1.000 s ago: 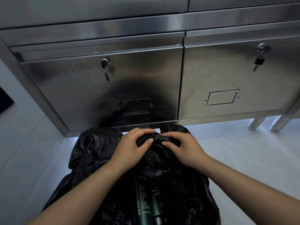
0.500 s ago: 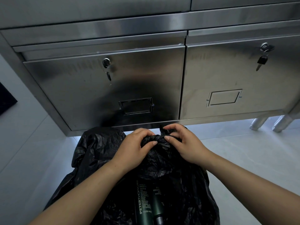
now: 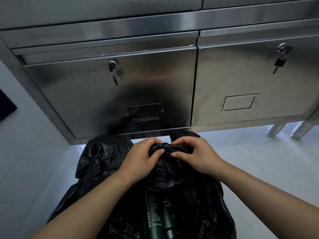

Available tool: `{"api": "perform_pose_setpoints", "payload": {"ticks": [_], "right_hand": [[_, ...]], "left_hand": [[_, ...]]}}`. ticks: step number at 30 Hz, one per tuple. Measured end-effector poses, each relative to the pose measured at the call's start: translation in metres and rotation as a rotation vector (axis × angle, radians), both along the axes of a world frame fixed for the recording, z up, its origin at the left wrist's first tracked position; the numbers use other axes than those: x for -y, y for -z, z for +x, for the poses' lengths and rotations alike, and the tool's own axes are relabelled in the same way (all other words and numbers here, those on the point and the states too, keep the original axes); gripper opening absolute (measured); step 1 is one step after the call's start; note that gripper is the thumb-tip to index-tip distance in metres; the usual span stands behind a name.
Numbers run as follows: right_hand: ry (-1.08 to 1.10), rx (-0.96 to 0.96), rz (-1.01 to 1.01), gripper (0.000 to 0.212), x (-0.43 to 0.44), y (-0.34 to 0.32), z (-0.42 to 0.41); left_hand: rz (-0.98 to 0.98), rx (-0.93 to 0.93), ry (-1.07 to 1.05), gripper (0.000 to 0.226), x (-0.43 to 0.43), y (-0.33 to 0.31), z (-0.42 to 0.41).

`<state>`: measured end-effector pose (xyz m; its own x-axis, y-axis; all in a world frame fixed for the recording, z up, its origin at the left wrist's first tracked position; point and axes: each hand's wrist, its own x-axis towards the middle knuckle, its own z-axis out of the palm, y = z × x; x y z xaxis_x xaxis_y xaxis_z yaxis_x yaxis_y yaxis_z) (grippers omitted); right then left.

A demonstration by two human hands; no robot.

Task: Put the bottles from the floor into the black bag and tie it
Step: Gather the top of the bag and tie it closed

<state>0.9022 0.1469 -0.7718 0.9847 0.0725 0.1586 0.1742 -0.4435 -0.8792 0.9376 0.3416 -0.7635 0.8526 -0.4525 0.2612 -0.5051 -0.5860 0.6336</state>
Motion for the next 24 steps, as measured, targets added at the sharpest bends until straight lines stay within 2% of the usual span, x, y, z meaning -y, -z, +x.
{"api": "perform_pose_setpoints", "payload": {"ticks": [5,9,16,21,24], "right_hand": [[-0.047,-0.035,0.208,0.021,-0.0019,-0.0028,0.0011],[-0.107,-0.089,0.317,0.019,-0.0022,-0.0038,0.0009],[-0.157,-0.073,0.369,0.028,-0.0019,-0.0073,-0.0006],[-0.141,-0.080,0.436,0.027,-0.0021,-0.0071,0.0018],[-0.127,-0.052,0.370,0.025,-0.0027,-0.0052,0.0016]], "left_hand": [[-0.046,-0.038,0.099,0.034,0.0001,-0.0040,-0.0003],[-0.109,-0.091,0.090,0.024,0.0020,-0.0040,-0.0002],[-0.148,-0.182,0.018,0.013,0.0033,-0.0019,0.0062],[-0.118,-0.167,0.033,0.014,0.0033,-0.0048,0.0075],[-0.065,-0.123,0.043,0.010,0.0023,-0.0051,0.0058]]}}
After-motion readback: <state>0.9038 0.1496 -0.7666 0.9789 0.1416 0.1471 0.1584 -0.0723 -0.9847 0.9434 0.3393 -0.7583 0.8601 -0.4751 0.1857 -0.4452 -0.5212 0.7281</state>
